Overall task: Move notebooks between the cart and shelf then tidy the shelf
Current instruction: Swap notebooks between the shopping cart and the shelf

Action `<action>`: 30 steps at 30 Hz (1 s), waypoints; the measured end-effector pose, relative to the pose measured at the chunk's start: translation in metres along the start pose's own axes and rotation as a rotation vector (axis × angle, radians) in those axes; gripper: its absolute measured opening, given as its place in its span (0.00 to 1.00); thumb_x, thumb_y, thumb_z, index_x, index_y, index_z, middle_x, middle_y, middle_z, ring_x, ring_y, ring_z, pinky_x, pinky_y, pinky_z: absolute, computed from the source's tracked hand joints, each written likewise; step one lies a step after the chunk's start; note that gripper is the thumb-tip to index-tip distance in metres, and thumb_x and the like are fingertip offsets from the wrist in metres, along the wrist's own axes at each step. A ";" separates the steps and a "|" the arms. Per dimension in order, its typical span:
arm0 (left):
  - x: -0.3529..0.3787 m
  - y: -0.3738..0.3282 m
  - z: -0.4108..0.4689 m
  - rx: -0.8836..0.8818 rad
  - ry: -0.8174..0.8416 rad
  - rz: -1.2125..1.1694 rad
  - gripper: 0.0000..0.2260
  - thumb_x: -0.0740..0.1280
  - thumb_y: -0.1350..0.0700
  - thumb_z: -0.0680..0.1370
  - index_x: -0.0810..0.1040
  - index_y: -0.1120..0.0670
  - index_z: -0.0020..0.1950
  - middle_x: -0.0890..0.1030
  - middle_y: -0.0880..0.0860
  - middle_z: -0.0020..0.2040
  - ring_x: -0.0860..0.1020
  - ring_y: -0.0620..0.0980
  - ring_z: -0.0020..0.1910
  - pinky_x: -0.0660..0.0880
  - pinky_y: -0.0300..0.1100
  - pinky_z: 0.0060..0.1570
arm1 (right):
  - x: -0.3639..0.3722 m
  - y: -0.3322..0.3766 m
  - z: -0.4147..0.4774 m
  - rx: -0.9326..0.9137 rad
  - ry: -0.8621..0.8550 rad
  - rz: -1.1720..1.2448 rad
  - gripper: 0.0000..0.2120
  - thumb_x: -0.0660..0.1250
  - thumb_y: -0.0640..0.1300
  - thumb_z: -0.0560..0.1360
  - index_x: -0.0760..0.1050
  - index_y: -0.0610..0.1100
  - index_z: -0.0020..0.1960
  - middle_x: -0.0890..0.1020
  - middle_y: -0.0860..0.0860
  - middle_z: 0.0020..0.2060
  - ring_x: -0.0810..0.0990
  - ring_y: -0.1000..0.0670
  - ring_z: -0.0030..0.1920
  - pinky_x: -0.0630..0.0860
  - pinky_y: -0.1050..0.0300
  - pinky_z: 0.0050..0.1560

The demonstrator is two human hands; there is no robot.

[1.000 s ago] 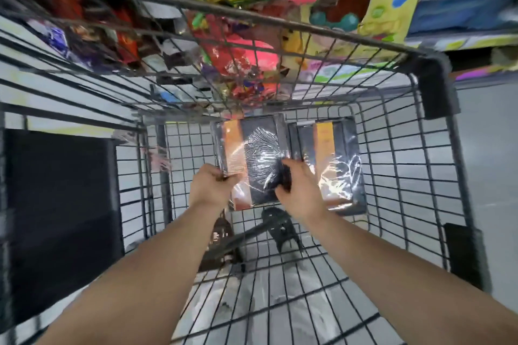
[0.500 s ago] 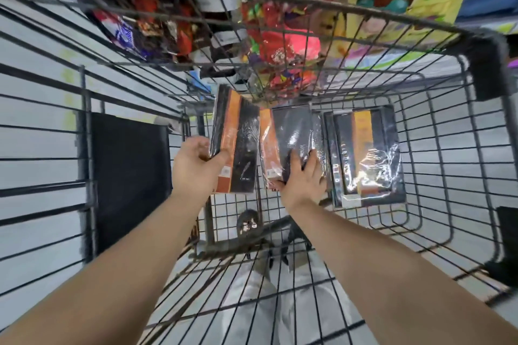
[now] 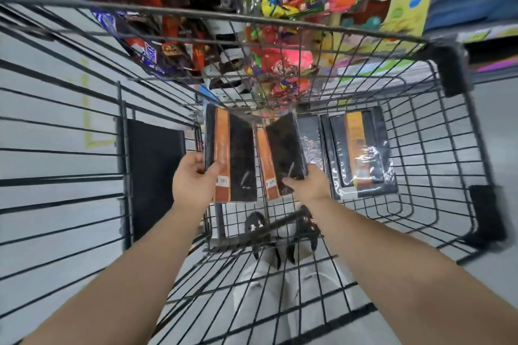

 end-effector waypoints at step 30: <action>0.240 -0.315 -0.287 0.571 0.261 -0.069 0.11 0.69 0.55 0.76 0.77 0.64 0.50 0.81 0.55 0.42 0.77 0.47 0.36 0.69 0.29 0.31 | -0.481 -0.175 -0.143 -0.154 -0.425 0.902 0.11 0.70 0.45 0.74 0.76 0.38 0.50 0.77 0.44 0.37 0.71 0.51 0.31 0.67 0.61 0.29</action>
Point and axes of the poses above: each hand's wrist, its own z-axis towards the middle knuckle, its own x-axis out of the palm, y = z × x, the point moved 9 cm from there along z, towards the middle knuckle
